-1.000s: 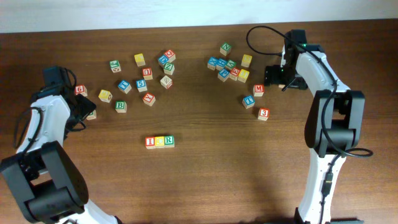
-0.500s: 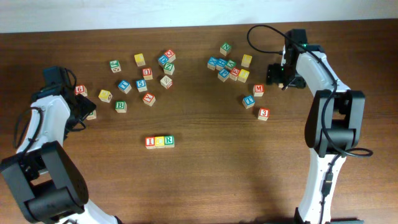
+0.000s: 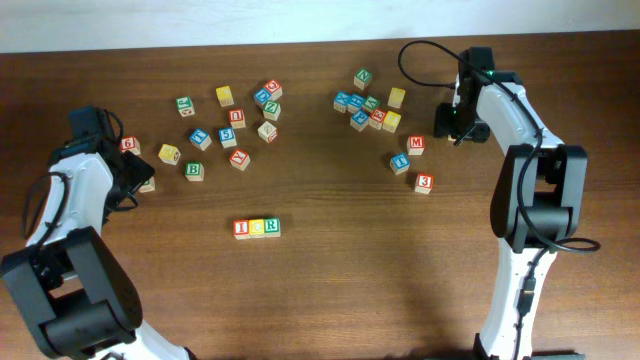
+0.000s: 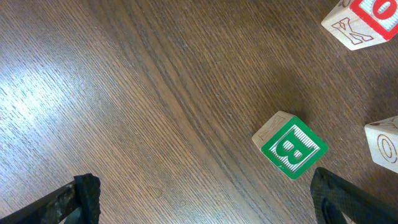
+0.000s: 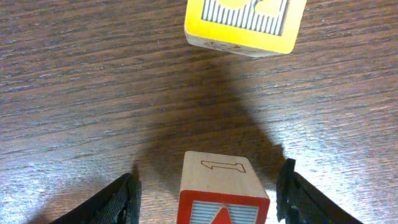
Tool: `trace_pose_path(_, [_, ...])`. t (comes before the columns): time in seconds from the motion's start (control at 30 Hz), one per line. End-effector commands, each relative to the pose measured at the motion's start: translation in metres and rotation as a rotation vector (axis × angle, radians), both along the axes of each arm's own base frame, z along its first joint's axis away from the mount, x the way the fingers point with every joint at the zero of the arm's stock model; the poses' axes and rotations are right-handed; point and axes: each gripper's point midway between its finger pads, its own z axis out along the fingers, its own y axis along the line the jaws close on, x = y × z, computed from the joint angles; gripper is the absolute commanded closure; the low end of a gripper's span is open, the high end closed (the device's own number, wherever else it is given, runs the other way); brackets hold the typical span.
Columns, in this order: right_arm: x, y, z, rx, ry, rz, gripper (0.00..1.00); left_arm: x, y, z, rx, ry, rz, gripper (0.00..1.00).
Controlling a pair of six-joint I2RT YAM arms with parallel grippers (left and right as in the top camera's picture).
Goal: Spell out ICRA
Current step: 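Lower the right gripper around the red A block and close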
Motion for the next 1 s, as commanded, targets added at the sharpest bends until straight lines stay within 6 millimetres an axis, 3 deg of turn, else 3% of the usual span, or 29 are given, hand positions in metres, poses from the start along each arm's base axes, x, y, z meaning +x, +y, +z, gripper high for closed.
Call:
trace_pose_path(0.0, [-0.001, 0.003, 0.016, 0.024, -0.017, -0.001, 0.38, -0.001, 0.001, 0.007, 0.009, -0.016, 0.005, 0.01])
trace_pose_path(0.13, [-0.001, 0.003, 0.025, 0.024, -0.025, -0.001, 0.39, -0.001, 0.001, 0.007, 0.009, -0.016, 0.005, 0.01])
trace_pose_path(0.2, [-0.002, 0.004, 0.025, 0.025, -0.02, 0.0, 0.46, -0.001, 0.001, 0.007, 0.009, -0.016, 0.005, 0.01])
trace_pose_path(0.6, [0.014, -0.001, 0.043, 0.002, -0.077, -0.005, 0.46, -0.001, 0.001, 0.007, 0.009, -0.016, 0.005, 0.01])
trace_pose_path(0.73, [0.011, -0.002, 0.042, -0.003, -0.066, -0.007, 0.51, -0.001, 0.001, 0.007, 0.009, -0.016, 0.005, 0.01])
trace_pose_path(0.97, [0.01, -0.002, 0.042, -0.004, -0.061, -0.007, 0.52, -0.001, 0.001, 0.007, 0.009, -0.016, 0.005, 0.01])
